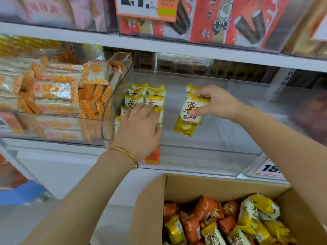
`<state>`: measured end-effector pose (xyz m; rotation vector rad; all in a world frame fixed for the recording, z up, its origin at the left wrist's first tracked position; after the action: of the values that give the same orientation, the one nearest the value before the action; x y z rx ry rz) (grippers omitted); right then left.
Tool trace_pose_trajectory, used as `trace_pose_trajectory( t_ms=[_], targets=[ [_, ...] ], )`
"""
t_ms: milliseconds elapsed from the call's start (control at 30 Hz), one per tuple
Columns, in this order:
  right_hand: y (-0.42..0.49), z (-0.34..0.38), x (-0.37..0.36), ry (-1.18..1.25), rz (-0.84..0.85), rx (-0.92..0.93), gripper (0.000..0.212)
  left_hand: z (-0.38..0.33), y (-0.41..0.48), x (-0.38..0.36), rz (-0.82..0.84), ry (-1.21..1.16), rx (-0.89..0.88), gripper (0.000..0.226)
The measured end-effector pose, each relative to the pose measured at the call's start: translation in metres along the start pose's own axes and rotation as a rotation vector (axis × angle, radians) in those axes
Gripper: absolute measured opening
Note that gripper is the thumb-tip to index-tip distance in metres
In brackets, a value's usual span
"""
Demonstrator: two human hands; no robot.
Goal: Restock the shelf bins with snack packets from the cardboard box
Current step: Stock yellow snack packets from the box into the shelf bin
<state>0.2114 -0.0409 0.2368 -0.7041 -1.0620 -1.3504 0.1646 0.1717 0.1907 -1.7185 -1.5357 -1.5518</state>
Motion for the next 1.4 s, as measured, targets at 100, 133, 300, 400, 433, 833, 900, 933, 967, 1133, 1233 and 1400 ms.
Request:
trace_pose_trajectory(
  t_ms=[100, 133, 300, 400, 433, 833, 900, 933, 967, 1133, 1233, 1400],
  targets=[
    [0.032, 0.002, -0.026, -0.051, 0.071, 0.018, 0.060, 0.004, -0.001, -0.002, 0.044, 0.009, 0.005, 0.066],
    [0.041, 0.004, -0.031, -0.062, 0.085, 0.034, 0.059, 0.006, -0.002, -0.004, 0.034, 0.010, 0.003, 0.068],
    [0.069, -0.003, -0.055, 0.049, 0.126, 0.023, 0.056, 0.006, -0.003, -0.007, 0.044, 0.035, -0.049, 0.069],
    [0.069, -0.011, -0.060, 0.135, 0.098, -0.024, 0.052, 0.007, -0.003, -0.008, 0.071, 0.038, -0.047, 0.075],
    [0.068, -0.013, -0.059, 0.133, 0.095, -0.035, 0.048, 0.007, -0.002, -0.008, 0.059, 0.030, -0.046, 0.075],
    [0.075, 0.000, -0.072, 0.225, 0.047, -0.119, 0.053, 0.004, -0.002, -0.007, 0.072, 0.040, -0.013, 0.083],
    [0.074, -0.001, -0.072, 0.257, 0.043, -0.140, 0.056, 0.005, -0.003, -0.007, 0.072, 0.042, -0.007, 0.084],
    [0.073, -0.003, -0.072, 0.265, 0.033, -0.154, 0.057, 0.005, -0.003, -0.007, 0.077, 0.043, -0.005, 0.084],
    [0.071, -0.006, -0.071, 0.269, 0.020, -0.170, 0.057, 0.005, -0.002, -0.007, 0.078, 0.039, -0.004, 0.084],
    [0.065, -0.011, -0.077, 0.353, -0.011, -0.310, 0.058, 0.005, -0.001, -0.008, 0.076, 0.052, -0.001, 0.085],
    [0.069, -0.004, -0.081, 0.360, -0.120, -0.388, 0.060, 0.005, -0.001, -0.008, 0.082, 0.053, 0.007, 0.085],
    [0.073, 0.007, -0.103, 0.529, -0.106, -0.577, 0.042, 0.005, -0.001, -0.008, 0.090, 0.059, 0.005, 0.085]
  ],
)
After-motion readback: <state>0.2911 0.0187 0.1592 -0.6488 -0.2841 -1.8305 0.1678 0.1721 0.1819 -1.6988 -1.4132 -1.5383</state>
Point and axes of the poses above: each hand's wrist, its own y-axis towards the middle knuckle, its own x-axis out of the back of the hand, z = x × y, the point moved 3 cm from there along y, towards the middle knuckle, and after that the axes turned 8 degrees about -y, right-handed, at the moved point
